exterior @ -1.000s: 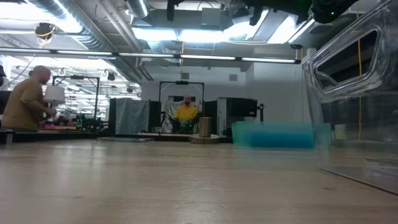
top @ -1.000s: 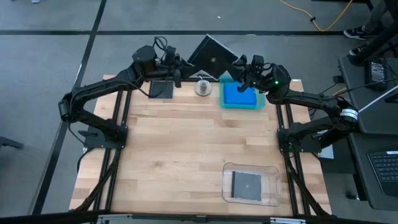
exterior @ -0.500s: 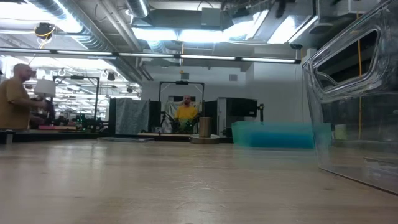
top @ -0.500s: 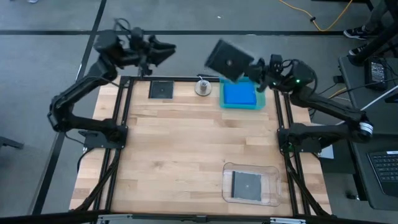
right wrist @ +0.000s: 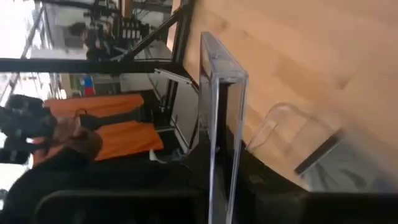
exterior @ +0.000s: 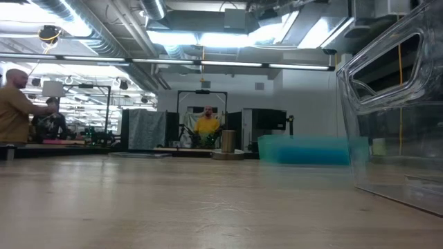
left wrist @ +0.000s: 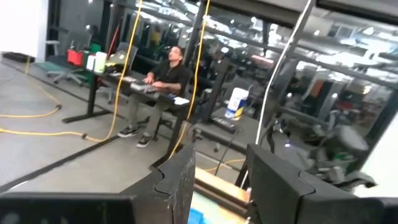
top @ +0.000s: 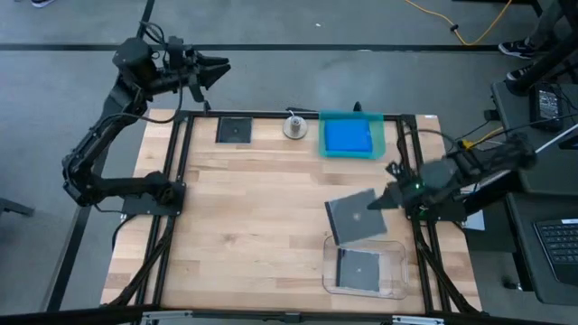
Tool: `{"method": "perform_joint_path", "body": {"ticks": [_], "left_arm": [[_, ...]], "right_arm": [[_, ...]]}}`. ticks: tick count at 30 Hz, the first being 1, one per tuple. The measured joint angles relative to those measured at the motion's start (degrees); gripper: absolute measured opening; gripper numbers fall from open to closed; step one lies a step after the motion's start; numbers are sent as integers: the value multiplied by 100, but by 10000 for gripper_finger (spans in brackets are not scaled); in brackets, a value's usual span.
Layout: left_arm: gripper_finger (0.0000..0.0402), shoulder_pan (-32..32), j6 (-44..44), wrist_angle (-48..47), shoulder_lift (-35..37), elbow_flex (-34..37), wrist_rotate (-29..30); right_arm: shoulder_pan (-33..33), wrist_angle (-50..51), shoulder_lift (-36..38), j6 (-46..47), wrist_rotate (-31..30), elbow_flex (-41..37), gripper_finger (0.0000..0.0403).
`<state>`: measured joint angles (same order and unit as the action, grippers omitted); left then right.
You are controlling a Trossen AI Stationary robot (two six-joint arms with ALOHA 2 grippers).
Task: Pick & place jewel cases by type
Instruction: Put the right black CD case into the transparent bin
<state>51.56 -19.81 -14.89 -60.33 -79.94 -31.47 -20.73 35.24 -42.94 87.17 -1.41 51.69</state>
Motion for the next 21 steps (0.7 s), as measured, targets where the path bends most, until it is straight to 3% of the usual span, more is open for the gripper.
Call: {"method": "perform_joint_path", "body": {"ticks": [4, 7, 10, 21], "left_arm": [[141, 4, 273, -344, 6, 0, -14], [141, -8, 502, -553, 4, 2, -13], [141, -8, 722, -629, -3, 4, -12], [141, -8, 591, -617, -124, 7, 6]], "right_arm": [[-1499, -41, -442, 1544, -1605, -22, 32], [-2325, 2, -950, 2836, -2121, -158, 32], [-2697, -34, -1437, 3298, -1943, -231, 32], [-2600, -209, -2466, 3365, -1472, -224, 32]]}}
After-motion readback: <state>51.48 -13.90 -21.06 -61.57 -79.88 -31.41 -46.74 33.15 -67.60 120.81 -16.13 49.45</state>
